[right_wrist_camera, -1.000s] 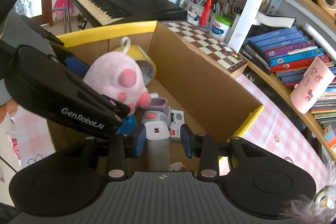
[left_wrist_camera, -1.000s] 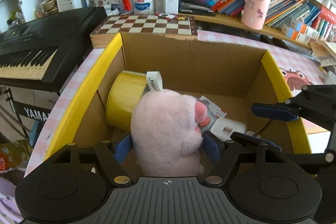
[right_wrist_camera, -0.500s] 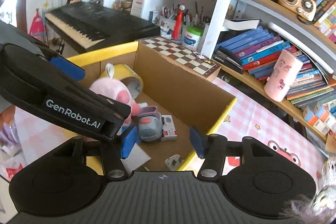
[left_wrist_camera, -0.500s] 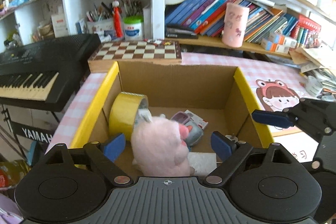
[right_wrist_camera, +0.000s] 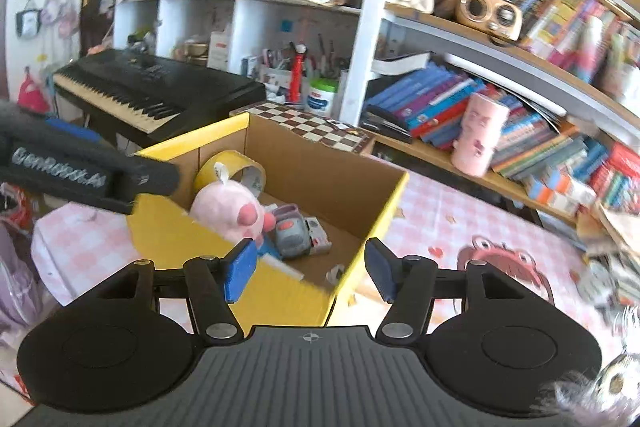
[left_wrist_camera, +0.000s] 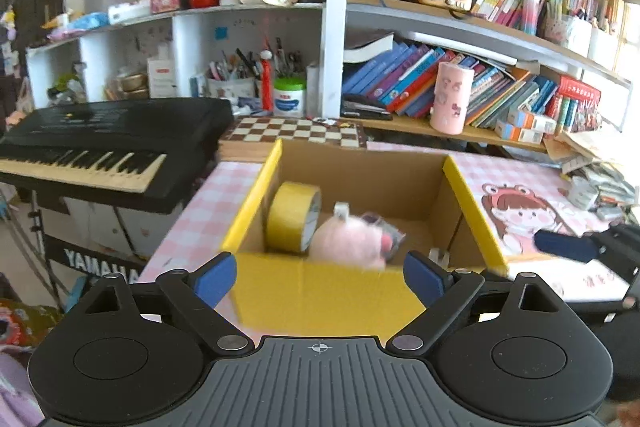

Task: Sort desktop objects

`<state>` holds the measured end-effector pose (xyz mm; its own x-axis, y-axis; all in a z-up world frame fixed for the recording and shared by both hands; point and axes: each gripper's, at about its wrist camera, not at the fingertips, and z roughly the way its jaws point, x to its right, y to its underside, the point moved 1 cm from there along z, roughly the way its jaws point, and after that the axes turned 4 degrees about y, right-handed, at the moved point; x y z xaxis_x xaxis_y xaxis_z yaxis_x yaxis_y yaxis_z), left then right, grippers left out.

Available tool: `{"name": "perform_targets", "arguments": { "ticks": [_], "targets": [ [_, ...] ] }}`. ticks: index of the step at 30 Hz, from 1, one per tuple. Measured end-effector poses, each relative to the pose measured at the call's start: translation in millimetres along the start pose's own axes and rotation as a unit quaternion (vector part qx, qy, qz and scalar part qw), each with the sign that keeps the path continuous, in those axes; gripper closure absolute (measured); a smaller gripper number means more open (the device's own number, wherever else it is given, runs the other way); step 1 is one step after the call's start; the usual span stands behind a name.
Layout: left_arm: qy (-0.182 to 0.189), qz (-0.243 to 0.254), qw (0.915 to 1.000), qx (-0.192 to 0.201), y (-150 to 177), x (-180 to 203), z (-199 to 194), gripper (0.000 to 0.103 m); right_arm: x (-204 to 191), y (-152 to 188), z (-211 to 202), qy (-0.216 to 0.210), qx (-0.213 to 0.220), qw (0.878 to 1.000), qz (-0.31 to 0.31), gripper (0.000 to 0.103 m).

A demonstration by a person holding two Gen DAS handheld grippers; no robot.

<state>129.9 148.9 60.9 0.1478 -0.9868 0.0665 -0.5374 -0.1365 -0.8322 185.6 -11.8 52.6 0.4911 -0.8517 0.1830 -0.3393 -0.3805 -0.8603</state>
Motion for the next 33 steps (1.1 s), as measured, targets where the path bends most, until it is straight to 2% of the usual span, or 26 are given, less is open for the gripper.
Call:
{"name": "perform_targets", "arguments": {
  "ticks": [6, 11, 14, 18, 27, 33],
  "targets": [
    [-0.018, 0.021, 0.9993, 0.026, 27.9, 4.6, -41.2, 0.010, -8.8, 18.6, -39.1, 0.020, 0.004, 0.999, 0.032, 0.046],
    [-0.016, -0.001, 0.9985, 0.053, 47.9, 8.4, -70.3, 0.006, -11.9, 39.9, -71.6, 0.043, 0.004, 0.998, 0.050, 0.042],
    [0.000, 0.000, 0.9989, 0.046, 62.0, 13.3, -77.7, 0.006, -12.7, 50.7, -87.7, 0.056, 0.001, 0.996, 0.064, 0.042],
    [0.010, 0.033, 0.9989, 0.033, 72.3, 21.9, -81.0, 0.006, -14.9, 63.8, -107.8, 0.078, 0.001, 0.993, 0.085, 0.041],
    [0.035, 0.047, 0.9980, 0.025, 85.5, 37.8, -83.6, 0.005, -16.2, 88.7, -136.5, 0.118, -0.021, 0.988, 0.102, 0.033],
    [0.024, 0.065, 0.9975, 0.011, 92.8, 45.0, -83.7, 0.005, -10.0, 101.7, -139.8, 0.140, -0.041, 0.981, 0.126, 0.025]
  ]
}}
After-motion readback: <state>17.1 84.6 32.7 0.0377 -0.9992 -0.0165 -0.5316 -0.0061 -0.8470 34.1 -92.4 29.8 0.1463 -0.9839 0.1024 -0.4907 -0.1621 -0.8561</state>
